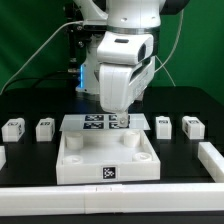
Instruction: Assemble one leg
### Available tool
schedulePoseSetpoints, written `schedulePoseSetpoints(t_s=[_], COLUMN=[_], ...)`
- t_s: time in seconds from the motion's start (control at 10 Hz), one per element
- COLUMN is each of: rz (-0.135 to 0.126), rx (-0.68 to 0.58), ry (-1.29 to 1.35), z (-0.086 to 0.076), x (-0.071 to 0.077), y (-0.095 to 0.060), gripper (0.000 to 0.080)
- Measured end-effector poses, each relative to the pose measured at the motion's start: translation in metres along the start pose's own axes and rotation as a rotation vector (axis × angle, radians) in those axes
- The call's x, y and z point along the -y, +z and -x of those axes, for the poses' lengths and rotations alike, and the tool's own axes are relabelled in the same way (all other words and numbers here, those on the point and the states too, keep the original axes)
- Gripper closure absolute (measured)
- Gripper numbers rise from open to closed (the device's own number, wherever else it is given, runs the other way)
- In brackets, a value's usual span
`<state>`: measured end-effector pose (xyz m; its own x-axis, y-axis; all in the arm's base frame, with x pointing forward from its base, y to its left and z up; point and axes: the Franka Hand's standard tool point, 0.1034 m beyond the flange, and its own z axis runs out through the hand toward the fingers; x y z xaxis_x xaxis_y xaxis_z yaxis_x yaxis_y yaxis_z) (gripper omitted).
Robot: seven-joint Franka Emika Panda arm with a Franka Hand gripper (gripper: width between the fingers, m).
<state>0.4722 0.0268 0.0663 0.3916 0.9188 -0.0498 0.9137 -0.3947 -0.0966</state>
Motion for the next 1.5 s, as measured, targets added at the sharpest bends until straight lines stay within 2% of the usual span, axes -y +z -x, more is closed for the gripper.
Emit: schedulePoseSetpoints(t_s=[0.1, 0.2, 0.7, 1.1, 1.2, 1.5], rz=[0.022, 0.015, -0.018, -0.024, -0.037, -0.049], rx=[0.005, 0.012, 0.028, 0.029, 0.033, 0.048], ry=[-0.120, -0.200, -0.398, -0.405, -0.470, -0.604], z=[0.005, 0.014, 0.044, 0.044, 0.044, 0.052], x=[0.003, 0.008, 0.017, 0.018, 0.016, 0.017], y=[0.003, 0.010, 0.025, 0.027, 0.030, 0.043], gripper=[0.0150, 0.0150, 0.0150, 0.0150, 0.0150, 0.0150])
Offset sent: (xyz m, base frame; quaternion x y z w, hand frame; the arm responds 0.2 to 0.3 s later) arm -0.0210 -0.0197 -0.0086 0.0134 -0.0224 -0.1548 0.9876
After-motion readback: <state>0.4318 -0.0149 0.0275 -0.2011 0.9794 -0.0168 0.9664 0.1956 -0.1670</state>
